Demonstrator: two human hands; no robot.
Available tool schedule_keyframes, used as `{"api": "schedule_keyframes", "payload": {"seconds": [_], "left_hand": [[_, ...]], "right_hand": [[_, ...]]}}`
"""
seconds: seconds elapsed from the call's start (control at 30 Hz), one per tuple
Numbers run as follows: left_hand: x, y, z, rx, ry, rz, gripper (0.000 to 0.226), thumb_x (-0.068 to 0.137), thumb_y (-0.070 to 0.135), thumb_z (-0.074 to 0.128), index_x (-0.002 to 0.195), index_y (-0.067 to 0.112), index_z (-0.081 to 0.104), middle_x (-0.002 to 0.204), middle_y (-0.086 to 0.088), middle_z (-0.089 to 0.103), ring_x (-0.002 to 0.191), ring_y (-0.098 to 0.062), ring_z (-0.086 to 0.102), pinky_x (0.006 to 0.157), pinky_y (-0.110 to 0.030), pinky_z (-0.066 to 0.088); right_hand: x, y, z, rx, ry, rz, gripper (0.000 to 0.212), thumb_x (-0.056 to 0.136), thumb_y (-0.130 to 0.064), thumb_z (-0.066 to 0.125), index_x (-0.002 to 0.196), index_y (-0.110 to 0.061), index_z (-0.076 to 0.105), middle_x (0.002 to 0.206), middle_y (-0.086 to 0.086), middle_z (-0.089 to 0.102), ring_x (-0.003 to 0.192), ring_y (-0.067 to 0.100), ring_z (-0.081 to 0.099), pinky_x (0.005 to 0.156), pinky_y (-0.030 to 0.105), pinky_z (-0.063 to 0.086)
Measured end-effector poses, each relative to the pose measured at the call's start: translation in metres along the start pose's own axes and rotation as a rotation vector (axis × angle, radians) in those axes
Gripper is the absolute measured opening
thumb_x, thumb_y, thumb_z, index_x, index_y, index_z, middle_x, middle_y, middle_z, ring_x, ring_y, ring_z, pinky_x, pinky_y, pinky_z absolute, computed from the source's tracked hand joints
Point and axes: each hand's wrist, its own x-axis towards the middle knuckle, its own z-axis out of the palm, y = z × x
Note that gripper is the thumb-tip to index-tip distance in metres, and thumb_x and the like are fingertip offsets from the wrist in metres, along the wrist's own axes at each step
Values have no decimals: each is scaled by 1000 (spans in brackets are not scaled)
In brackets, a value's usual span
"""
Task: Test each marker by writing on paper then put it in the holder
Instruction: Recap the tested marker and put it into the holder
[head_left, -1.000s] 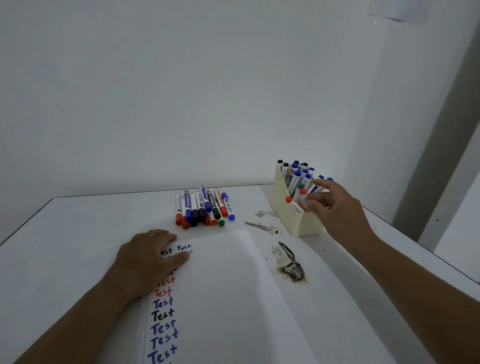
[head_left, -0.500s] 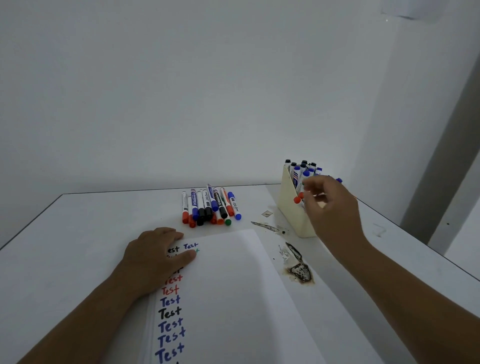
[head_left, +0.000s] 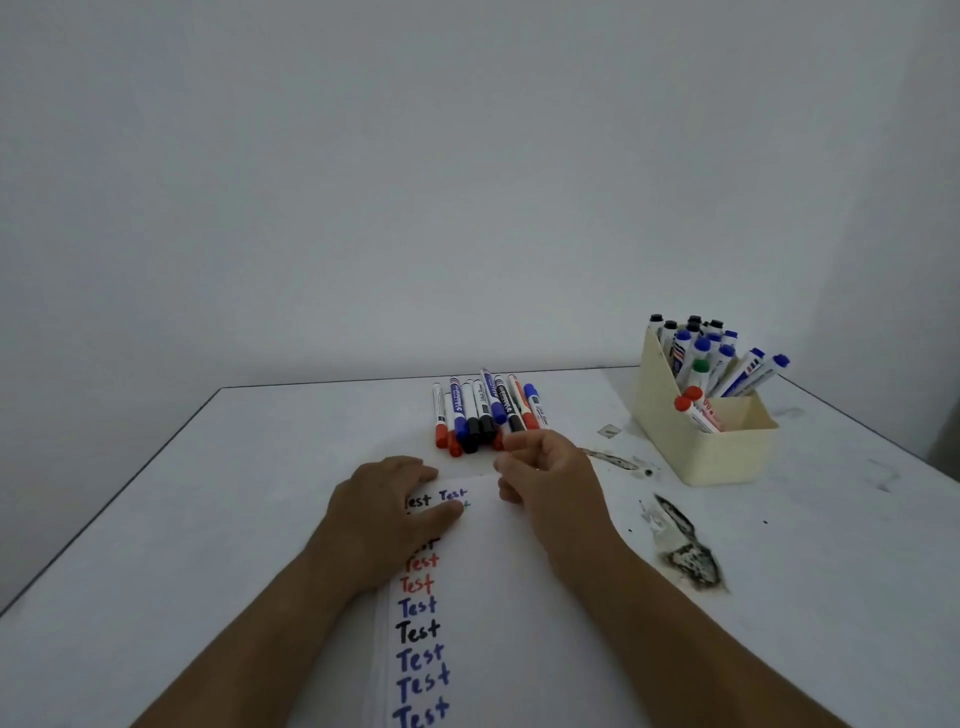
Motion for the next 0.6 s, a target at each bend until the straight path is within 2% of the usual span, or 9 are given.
{"api": "schedule_keyframes", "payload": {"seconds": [0.13, 0.33, 0.5, 0.6], "left_hand": [[4, -4, 0, -55, 10, -18, 63, 87, 73, 49, 138, 36, 51, 146, 16, 47, 131, -7, 40, 111, -34, 34], [10, 4, 0, -68, 2, -109, 57, 92, 61, 54, 143, 40, 44, 139, 14, 50, 127, -11, 45, 109, -39, 39], [33, 11, -15, -1, 26, -107, 43, 98, 49, 51, 140, 49, 44, 120, 15, 59, 106, -9, 56, 93, -37, 50], [48, 10, -20, 46, -61, -74, 31, 96, 56, 43, 126, 53, 51, 113, 11, 60, 99, -10, 59, 86, -38, 54]], "right_hand": [[7, 8, -2, 141, -31, 62, 18, 92, -5, 67, 104, -19, 68, 91, 7, 75, 80, 19, 70, 77, 31, 63], [10, 14, -2, 61, -75, 55, 17, 93, -12, 68, 105, -24, 67, 91, 5, 74, 88, 21, 71, 83, 36, 62], [10, 16, -1, 21, -95, 34, 16, 93, -16, 68, 105, -27, 65, 87, 3, 72, 87, 20, 70, 84, 38, 62], [10, 15, -1, 36, -100, 19, 16, 93, -16, 68, 103, -27, 65, 84, 3, 72, 87, 23, 70, 84, 41, 62]]}}
